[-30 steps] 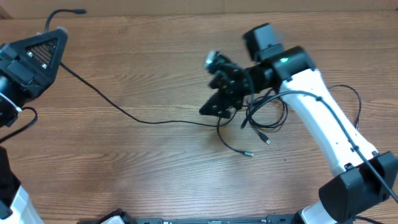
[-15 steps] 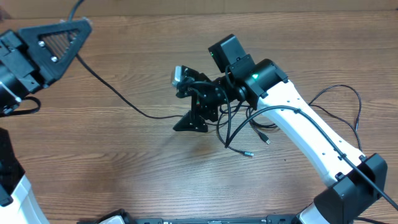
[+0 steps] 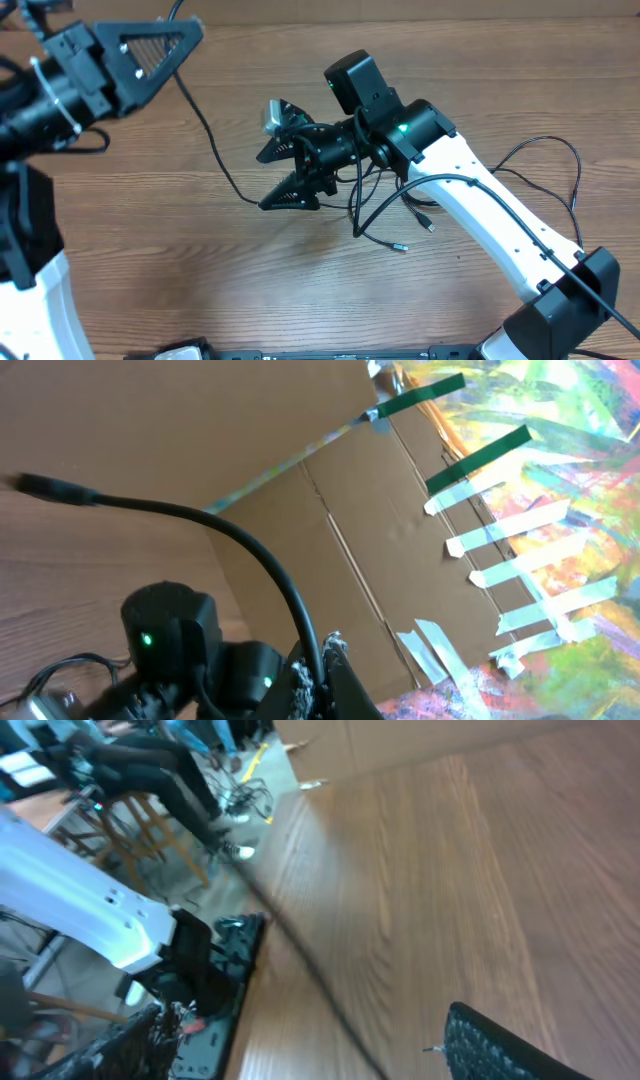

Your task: Untangle cables

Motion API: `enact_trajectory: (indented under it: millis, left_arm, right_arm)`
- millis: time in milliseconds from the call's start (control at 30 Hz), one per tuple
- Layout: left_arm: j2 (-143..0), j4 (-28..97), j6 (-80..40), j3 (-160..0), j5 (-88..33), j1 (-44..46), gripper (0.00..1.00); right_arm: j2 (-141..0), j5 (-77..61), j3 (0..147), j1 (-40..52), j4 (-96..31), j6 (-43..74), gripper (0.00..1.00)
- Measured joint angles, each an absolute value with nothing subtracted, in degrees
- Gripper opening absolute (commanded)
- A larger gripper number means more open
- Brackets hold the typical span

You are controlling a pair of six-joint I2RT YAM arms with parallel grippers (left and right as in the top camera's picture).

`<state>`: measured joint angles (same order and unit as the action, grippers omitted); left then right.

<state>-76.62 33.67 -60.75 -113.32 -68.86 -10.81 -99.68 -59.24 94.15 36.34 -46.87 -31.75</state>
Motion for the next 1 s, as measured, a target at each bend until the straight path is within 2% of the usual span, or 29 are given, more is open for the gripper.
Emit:
enact_trajectory:
  millis: [267, 300, 333, 367, 400, 467, 500, 533, 567, 700, 767, 1000]
  left_arm:
    - [-80.6, 27.6, -62.7, -113.3, -66.7, -5.0, 0.04]
    - [-80.7, 26.9, -63.0, -113.3, -66.4, -4.2, 0.04]
    - [-80.8, 26.2, -63.2, -113.3, -66.2, -3.6, 0.04]
    - [-80.8, 25.5, -63.4, -113.3, -66.1, -3.2, 0.04]
    - [-80.8, 25.2, -63.5, -113.3, -65.9, -2.9, 0.04]
    - [-80.8, 24.4, -64.2, -113.3, -65.7, -2.6, 0.04]
    - [-80.8, 24.2, -64.4, -113.3, -65.7, -2.6, 0.04]
    - [-80.8, 24.0, -64.6, -113.3, -65.7, -2.6, 0.04]
    - [-80.8, 23.9, -64.9, -113.3, -65.6, -2.6, 0.04]
    - [-80.8, 23.7, -65.3, -113.3, -65.7, -2.6, 0.04]
    - [-80.8, 23.7, -65.6, -113.3, -65.7, -2.6, 0.04]
    - [-80.8, 23.7, -65.7, -113.3, -65.8, -2.6, 0.04]
  right_arm:
    - [-99.7, -61.0, 94.1, 40.6, -41.9, -31.5, 0.78]
    - [-99.7, -61.1, 94.1, 41.1, -41.2, -31.4, 0.75]
    - [-99.7, -61.1, 94.1, 41.6, -40.8, -31.6, 0.6]
    - [-99.7, -61.3, 94.1, 41.9, -40.3, -31.7, 0.38]
    - [-99.7, -61.4, 94.1, 42.1, -40.1, -31.6, 0.33]
    - [-99.7, -61.4, 94.1, 42.2, -39.7, -30.8, 0.42]
    - [-99.7, -61.3, 94.1, 42.2, -39.5, -30.3, 0.43]
    - [-99.7, -61.2, 94.1, 42.1, -39.0, -29.9, 0.5]
    - [-99.7, -61.0, 94.1, 42.1, -38.5, -29.4, 0.66]
    - [-99.7, -58.0, 94.1, 42.1, -38.6, -26.5, 0.84]
    - [-99.7, -54.4, 94.1, 42.0, -40.0, -24.8, 0.88]
    - [-99.7, -47.3, 94.1, 39.5, -41.6, -23.2, 0.9]
